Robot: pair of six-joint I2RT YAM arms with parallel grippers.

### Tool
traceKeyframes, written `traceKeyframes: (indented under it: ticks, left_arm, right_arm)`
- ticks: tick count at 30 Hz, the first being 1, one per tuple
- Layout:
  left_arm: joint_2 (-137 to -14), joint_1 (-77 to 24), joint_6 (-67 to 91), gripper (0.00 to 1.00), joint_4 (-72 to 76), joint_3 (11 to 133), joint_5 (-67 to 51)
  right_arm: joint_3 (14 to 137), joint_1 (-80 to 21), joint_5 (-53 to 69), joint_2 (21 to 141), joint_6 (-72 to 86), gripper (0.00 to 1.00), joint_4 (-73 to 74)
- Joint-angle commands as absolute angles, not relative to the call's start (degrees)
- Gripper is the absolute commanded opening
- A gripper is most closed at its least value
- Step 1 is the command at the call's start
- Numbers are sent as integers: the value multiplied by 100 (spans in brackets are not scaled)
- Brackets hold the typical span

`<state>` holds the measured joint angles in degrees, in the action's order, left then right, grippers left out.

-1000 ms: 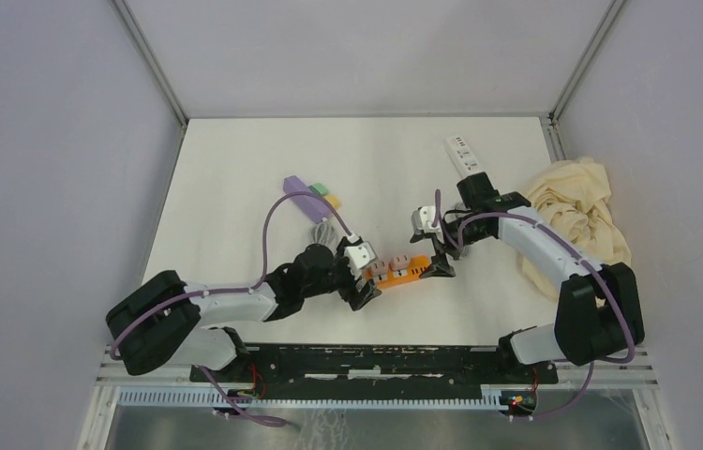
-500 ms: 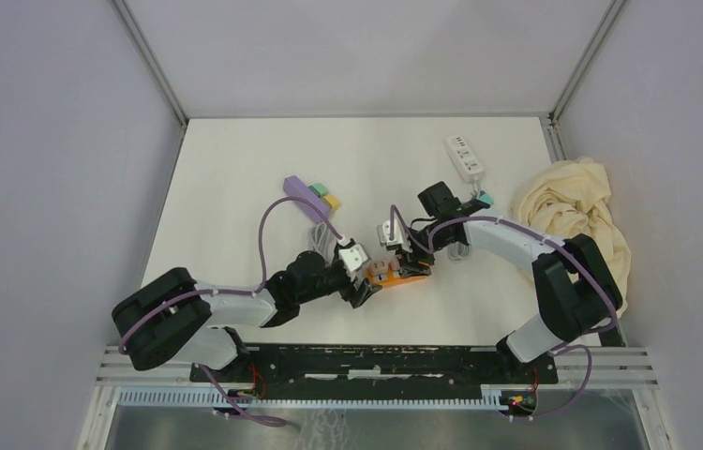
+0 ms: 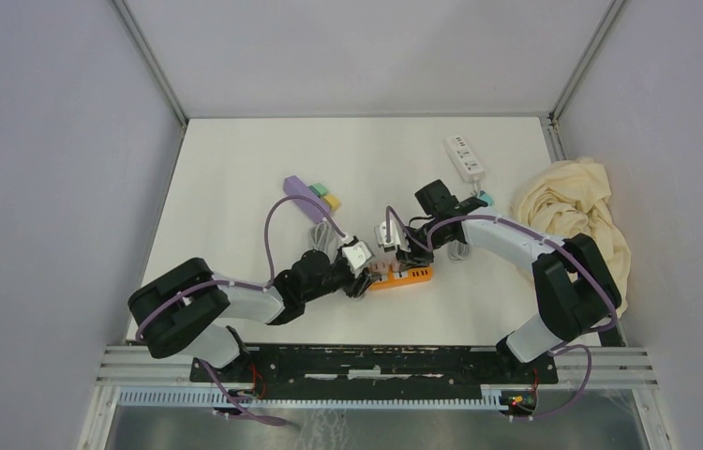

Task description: Pull the plug off the socket

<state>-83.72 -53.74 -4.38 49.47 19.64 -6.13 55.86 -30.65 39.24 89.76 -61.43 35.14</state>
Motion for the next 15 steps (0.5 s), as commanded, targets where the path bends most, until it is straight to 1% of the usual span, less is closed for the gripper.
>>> traceKeyframes:
  ticks: [1,4,5,10,12,13,15]
  left_arm:
    - [-8517,-5365,-660,49,5244,2206,-751]
    - [-8562,-5355,-708,28,5095,2251,-785]
    - [-8555,-5351,-711,24,5052,2253,-795]
    - [-8494,-5331,-755,12,4889,2191,-858]
    - [-8492,-5311,-764,5,4878,2171,-879]
    - [-8501,-5306,-765,3,4878,2171,-889]
    - [-8536,-5295,-765,3,4880,2187,-902]
  right_arm:
    - [5870,-3086,3988,8960,-6286,21,3732]
    - [5958,-3089,3986,9008,-6286,15,3834]
    - [5994,-3093,3971,9032,-6261,14,3855]
    - [6150,-3086,3869,9107,-6086,8,3904]
    - [6207,-3086,3933,9124,-6213,5,4093]
    - [6215,-3089,4031,9104,-6338,3,4232]
    - [6163,-3178,4317,9031,-6683,0,4483]
